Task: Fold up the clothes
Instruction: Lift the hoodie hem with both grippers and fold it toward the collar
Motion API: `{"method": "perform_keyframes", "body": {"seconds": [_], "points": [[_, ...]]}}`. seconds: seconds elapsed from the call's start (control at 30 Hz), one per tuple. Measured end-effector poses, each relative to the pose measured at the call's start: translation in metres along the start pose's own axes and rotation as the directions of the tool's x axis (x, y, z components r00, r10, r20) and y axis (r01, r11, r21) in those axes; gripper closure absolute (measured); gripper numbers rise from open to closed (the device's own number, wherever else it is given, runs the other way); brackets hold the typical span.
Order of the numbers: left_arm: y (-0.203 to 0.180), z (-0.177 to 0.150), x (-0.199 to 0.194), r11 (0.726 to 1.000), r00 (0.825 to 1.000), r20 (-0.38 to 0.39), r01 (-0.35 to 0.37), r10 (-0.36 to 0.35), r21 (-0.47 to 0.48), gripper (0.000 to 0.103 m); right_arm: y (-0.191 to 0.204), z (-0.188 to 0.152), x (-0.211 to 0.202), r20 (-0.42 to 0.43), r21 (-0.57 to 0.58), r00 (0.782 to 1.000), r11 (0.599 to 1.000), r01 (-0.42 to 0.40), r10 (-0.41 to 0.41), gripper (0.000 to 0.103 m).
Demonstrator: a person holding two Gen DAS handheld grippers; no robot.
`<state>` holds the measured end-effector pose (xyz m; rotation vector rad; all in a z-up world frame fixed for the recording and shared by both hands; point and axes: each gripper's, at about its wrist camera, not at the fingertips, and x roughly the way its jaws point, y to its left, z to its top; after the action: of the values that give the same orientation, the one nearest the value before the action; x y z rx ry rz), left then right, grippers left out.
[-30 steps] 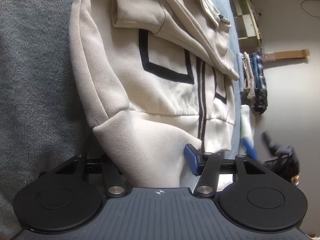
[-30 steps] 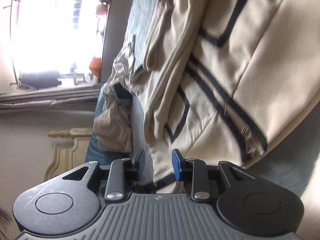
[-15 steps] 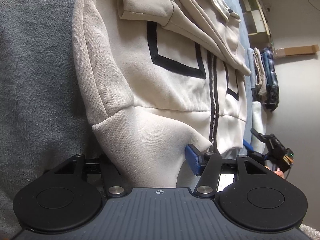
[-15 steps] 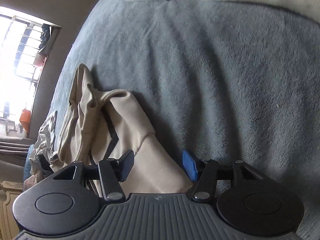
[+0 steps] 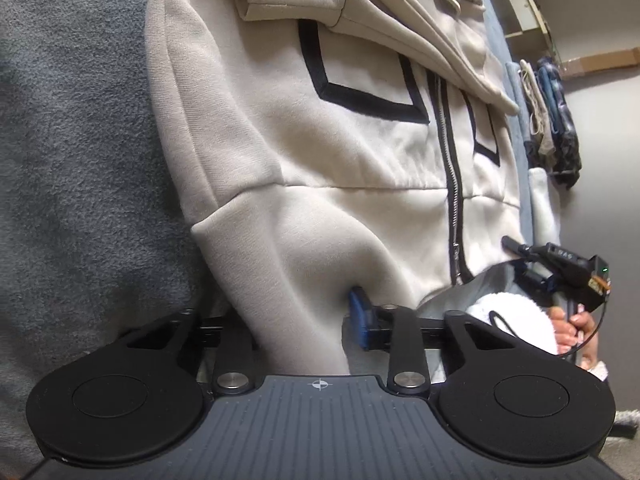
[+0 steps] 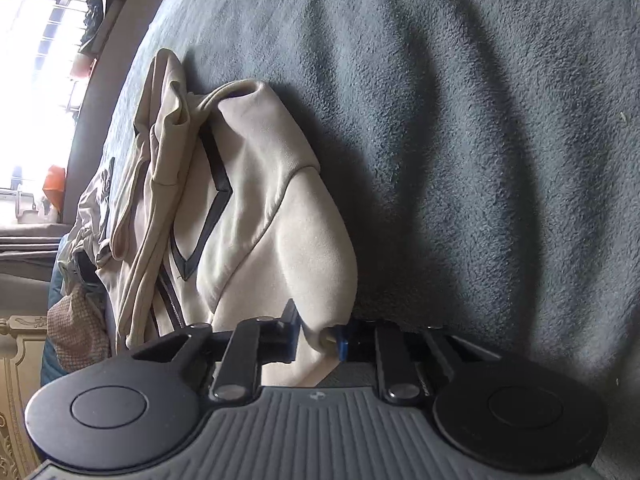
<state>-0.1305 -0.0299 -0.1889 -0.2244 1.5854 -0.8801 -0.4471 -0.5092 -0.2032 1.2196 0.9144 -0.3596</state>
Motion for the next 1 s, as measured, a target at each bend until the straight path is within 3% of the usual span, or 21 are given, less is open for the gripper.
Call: {"method": "perform_keyframes", "body": {"seconds": [0.07, 0.13, 0.57, 0.73, 1.0], "points": [[0.001, -0.001, -0.005, 1.000, 1.000, 0.003, 0.019, -0.019, 0.012, 0.095, 0.006, -0.001, -0.005, 0.034, -0.023, 0.999, 1.000, -0.012, 0.013, 0.093], [-0.002, -0.002, -0.013, 0.999, 0.999, 0.019, 0.033, -0.034, 0.029, 0.098, 0.015, -0.002, -0.010, 0.077, -0.059, 0.997, 0.998, -0.029, 0.033, 0.096], [-0.031, 0.011, -0.064, 0.988, 0.976, 0.172, 0.115, -0.132, 0.107, 0.100, 0.065, 0.003, -0.045, 0.198, -0.174, 0.960, 0.971, -0.164, 0.197, 0.099], [-0.037, 0.034, -0.079, 0.980, 0.953, 0.235, 0.173, -0.192, 0.098, 0.100, 0.086, 0.016, -0.061, 0.231, -0.210, 0.937, 0.954, -0.215, 0.263, 0.099], [-0.028, 0.088, -0.099, 0.960, 0.903, 0.326, 0.267, -0.280, 0.084, 0.100, 0.147, 0.057, -0.062, 0.268, -0.296, 0.921, 0.934, -0.200, 0.282, 0.099]]}}
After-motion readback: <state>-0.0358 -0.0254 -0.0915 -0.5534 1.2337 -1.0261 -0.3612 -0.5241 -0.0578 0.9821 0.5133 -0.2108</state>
